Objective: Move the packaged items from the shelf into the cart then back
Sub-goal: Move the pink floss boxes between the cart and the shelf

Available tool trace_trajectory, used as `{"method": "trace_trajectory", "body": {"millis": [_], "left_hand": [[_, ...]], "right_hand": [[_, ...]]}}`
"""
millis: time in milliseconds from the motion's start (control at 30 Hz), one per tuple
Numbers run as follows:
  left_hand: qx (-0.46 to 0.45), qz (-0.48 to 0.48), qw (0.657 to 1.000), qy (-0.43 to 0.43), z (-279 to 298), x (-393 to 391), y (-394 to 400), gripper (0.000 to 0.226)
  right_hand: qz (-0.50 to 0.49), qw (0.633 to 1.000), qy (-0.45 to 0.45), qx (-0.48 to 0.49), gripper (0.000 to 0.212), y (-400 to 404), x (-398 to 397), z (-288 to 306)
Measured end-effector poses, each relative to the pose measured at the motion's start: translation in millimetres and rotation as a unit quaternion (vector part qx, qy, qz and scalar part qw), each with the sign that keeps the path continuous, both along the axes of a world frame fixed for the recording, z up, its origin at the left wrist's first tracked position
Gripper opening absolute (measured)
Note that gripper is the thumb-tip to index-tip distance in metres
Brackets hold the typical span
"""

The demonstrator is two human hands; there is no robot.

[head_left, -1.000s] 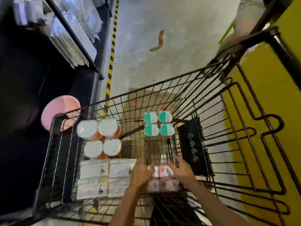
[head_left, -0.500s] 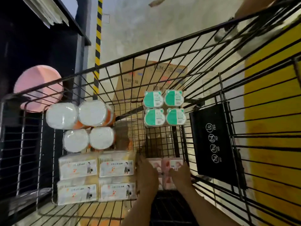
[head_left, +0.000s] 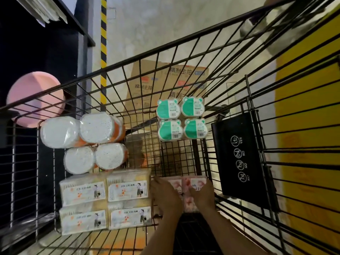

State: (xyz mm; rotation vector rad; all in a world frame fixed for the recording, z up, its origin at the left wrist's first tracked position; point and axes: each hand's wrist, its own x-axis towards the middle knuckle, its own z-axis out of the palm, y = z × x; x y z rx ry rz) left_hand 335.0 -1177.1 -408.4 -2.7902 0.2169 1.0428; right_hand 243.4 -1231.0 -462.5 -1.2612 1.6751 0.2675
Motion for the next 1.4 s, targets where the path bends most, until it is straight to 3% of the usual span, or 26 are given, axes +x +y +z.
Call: {"method": "trace_trajectory", "body": {"millis": [233,400,667,800,1000,1167,1400], "left_hand": [[-0.086,0.067,0.993,-0.052,2,-4,2,0.052],[-0.113,0.061,0.988,-0.081,-5,-8,9,0.043],[-0.116,0.055,0.992,0.0,0,-8,15,0.054],[-0.241,0.144,0.958,0.06,-14,-10,12,0.047],[-0.256,0.116,0.956,0.082,-14,1,2,0.039],[-0.277,0.187,0.934,0.129,6,31,-5,0.042],[-0.342,0.272,0.862,0.257,36,76,1,0.051]], "right_hand": [[-0.017,1.0,-0.001,-0.014,0.056,3,-2,-7],[-0.02,1.0,0.001,-0.016,0.057,6,-3,-17],[-0.011,0.999,-0.007,-0.029,0.051,3,-1,-7],[-0.013,1.0,-0.01,-0.024,0.05,1,-2,-5],[-0.008,1.0,0.003,-0.018,0.053,-1,0,-3],[-0.018,1.0,0.005,-0.006,0.06,0,5,0],[0.011,0.998,0.048,-0.038,0.072,4,15,1]]}}
